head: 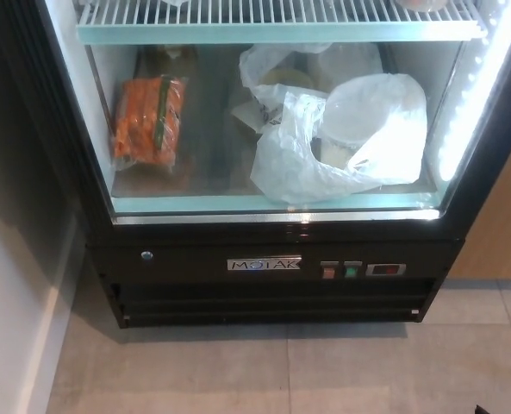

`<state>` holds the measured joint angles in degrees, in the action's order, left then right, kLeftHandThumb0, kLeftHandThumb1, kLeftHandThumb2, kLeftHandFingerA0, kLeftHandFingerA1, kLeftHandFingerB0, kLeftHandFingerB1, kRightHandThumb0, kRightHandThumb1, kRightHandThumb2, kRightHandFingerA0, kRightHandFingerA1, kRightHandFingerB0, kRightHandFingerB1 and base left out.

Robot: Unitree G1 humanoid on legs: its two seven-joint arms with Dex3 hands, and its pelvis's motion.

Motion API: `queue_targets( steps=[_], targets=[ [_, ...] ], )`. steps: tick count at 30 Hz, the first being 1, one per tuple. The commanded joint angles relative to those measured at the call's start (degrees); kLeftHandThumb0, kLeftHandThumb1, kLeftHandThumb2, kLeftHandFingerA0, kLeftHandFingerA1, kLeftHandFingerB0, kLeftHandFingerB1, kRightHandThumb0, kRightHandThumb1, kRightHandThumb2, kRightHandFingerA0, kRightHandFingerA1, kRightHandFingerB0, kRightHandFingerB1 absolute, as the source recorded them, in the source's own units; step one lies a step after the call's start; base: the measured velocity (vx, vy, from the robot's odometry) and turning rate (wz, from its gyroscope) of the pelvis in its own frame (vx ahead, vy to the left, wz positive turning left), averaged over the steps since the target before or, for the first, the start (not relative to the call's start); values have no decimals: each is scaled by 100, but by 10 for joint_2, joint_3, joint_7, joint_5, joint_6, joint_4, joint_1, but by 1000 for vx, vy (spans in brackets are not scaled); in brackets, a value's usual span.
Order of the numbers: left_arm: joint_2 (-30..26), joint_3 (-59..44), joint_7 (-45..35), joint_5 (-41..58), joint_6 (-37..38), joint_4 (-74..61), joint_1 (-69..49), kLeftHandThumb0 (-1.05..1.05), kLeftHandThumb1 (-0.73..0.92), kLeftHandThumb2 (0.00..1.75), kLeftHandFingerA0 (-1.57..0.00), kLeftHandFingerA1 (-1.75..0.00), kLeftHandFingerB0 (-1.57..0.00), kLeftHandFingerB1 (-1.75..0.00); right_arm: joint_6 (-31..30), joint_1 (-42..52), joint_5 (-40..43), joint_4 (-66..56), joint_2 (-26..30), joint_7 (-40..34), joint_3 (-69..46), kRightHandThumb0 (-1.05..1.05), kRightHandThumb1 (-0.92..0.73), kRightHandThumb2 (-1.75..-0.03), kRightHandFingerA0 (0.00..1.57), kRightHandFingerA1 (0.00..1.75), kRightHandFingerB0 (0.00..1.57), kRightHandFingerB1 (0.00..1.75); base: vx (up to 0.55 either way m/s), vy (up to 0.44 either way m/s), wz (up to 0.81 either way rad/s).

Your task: The robot stands in front of a refrigerator with an opened door and closes the door by swing its right hand at the door

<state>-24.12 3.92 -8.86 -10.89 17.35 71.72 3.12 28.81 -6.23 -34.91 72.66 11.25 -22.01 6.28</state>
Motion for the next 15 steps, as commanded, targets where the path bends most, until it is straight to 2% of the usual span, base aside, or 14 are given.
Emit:
queue_targets(
  steps=[1, 6, 7, 8, 10, 11, 12, 13, 14, 15],
  targets=[
    [-2, 5, 6, -8, 0, -2, -18, -27, 65, 115, -7, -50, -7, -49, -85, -5, 117, 32, 0, 170, -67, -79, -73, -113, 1, 40, 0, 20, 0, 0, 0],
    [-2, 5, 6, -7, 0, -3, -18, -27, 65, 115, -7, -50, -7, -49, -88, -5, 117, 31, 1, 177, -73, -79, -73, -113, 1, 40, 0, 20, 0, 0, 0],
    [-4, 8, 7, -11, 0, -2, -16, -53, 92, 70, -26, -34, -20, -31, -88, -5, 122, 28, -1, 184, -78, -80, -72, -112, 2, 42, 0, 21, 0, 0, 0],
    [-6, 10, 10, -14, 3, -3, -15, -27, 64, 114, -8, -50, -8, -49, -90, -5, 125, 26, -2, 190, -80, -80, -71, -112, 1, 41, 0, 21, 0, 0, 0],
    [-7, 11, 11, -14, 4, -3, -15, -27, 64, 114, -8, -50, -8, -49, -92, -5, 126, 25, -2, 192, -80, -80, -71, -112, 1, 41, 0, 21, 0, 0, 0],
    [-7, 11, 11, -13, 6, -2, -16, -52, 92, 70, -26, -35, -21, -32, -92, -4, 127, 24, -2, 196, -81, -80, -71, -112, 1, 41, 0, 21, 0, 0, 0],
    [-7, 10, 11, -11, 8, -2, -17, -52, 92, 70, -26, -35, -21, -32, -92, -3, 130, 23, -2, 199, -81, -80, -71, -112, 1, 41, 0, 21, 0, 0, 0],
    [-7, 10, 12, -11, 9, -1, -17, -52, 92, 70, -26, -35, -21, -32, -94, -3, 130, 23, -2, 199, -80, -81, -71, -112, 2, 41, 0, 20, 0, 0, 0],
    [-7, 11, 12, -11, 8, 0, -15, -27, 65, 115, -8, -49, -8, -49, -96, -4, 131, 21, -2, 201, -78, -82, -71, -112, 2, 43, 0, 21, 0, 0, 0],
    [-7, 11, 11, -11, 7, 1, -15, -27, 65, 115, -8, -49, -8, -49, -96, -4, 132, 21, -2, 202, -77, -82, -71, -112, 2, 43, 0, 21, 0, 0, 0]
  ],
)
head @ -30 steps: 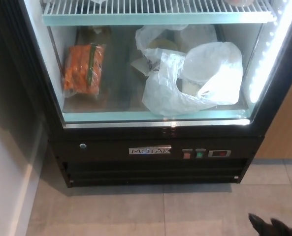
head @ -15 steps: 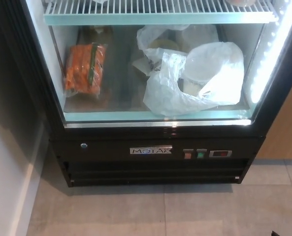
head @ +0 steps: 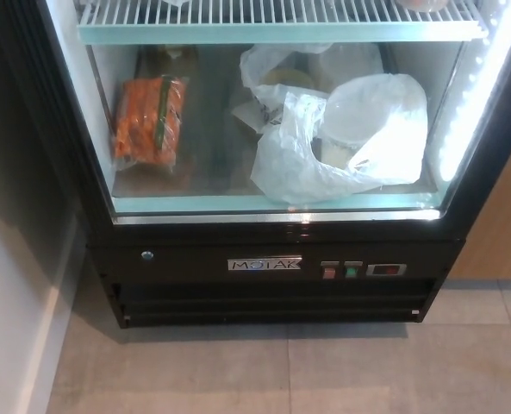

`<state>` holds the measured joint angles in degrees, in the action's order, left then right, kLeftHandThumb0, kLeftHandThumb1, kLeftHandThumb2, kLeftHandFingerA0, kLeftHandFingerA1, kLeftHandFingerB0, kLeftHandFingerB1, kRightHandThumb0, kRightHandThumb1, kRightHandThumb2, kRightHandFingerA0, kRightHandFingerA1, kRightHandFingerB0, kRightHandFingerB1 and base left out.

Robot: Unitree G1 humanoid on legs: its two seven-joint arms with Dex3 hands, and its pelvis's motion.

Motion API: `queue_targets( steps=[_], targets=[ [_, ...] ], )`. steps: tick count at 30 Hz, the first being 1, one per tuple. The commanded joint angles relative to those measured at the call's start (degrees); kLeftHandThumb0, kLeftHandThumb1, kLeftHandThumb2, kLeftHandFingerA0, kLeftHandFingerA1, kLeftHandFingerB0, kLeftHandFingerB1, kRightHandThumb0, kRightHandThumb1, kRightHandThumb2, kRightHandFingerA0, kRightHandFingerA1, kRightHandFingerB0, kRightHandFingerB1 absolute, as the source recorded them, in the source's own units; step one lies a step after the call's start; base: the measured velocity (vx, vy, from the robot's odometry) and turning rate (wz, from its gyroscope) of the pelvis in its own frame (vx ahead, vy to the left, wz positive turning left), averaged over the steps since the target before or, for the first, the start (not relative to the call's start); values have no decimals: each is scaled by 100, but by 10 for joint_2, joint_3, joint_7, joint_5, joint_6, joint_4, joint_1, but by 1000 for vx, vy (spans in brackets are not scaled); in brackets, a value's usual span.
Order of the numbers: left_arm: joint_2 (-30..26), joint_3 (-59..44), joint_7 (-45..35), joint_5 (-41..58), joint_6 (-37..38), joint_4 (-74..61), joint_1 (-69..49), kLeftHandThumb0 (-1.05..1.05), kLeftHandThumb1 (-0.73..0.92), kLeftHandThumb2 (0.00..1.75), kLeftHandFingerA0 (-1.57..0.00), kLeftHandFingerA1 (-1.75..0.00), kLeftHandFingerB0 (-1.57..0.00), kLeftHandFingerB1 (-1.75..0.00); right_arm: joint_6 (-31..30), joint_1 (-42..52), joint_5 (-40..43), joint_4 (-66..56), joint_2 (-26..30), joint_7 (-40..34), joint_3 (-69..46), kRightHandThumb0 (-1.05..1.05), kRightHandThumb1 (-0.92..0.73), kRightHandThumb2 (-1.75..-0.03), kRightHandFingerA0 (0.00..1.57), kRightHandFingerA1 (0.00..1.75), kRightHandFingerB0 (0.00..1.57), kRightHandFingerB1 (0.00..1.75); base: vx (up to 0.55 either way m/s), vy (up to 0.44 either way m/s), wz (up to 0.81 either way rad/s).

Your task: The robot stands in front of a refrigerator with an opened door and closes the door by swing its right hand at the door

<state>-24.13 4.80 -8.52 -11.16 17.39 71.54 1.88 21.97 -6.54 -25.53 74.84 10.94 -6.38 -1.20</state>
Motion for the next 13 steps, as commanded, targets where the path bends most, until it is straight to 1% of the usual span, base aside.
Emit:
queue_targets(
  steps=[1, 6, 7, 10, 11, 13],
  targets=[
    [-7, 2, 6, -7, 6, 4, -2, -27, 64, 115, -7, -50, -7, -49, -27, 0, 39, -2, 1, 46, -2, -90, -75, -113, 9, 45, 3, 17, 0, 0, 0],
    [-7, 1, 4, -5, 4, 5, -1, -27, 64, 115, -7, -50, -7, -49, -29, 1, 48, -5, 3, 50, 4, -90, -75, -113, 9, 45, 3, 17, 0, 0, 0],
    [-7, 1, 5, -5, 3, 4, 0, -54, 92, 70, -26, -34, -20, -32, -30, 1, 50, -5, 2, 51, 5, -86, -73, -112, 8, 45, 3, 18, 0, 0, 0],
    [-9, -4, 2, 0, 1, 5, 2, -55, 92, 70, -25, -34, -20, -31, -35, 0, 58, -8, 0, 56, 7, -81, -70, -110, 12, 47, 0, 23, 0, 0, 0],
    [-10, -2, 4, -2, 2, 5, 3, -55, 92, 70, -26, -35, -20, -32, -37, -1, 59, -9, 0, 56, 8, -89, -74, -112, 13, 47, 0, 18, 0, 0, 0],
    [-11, 0, 7, -6, 3, 5, 4, -55, 92, 70, -26, -35, -20, -32, -38, -2, 58, -10, 0, 56, 11, -89, -74, -112, 13, 47, 0, 18, 0, 0, 0]
  ],
)
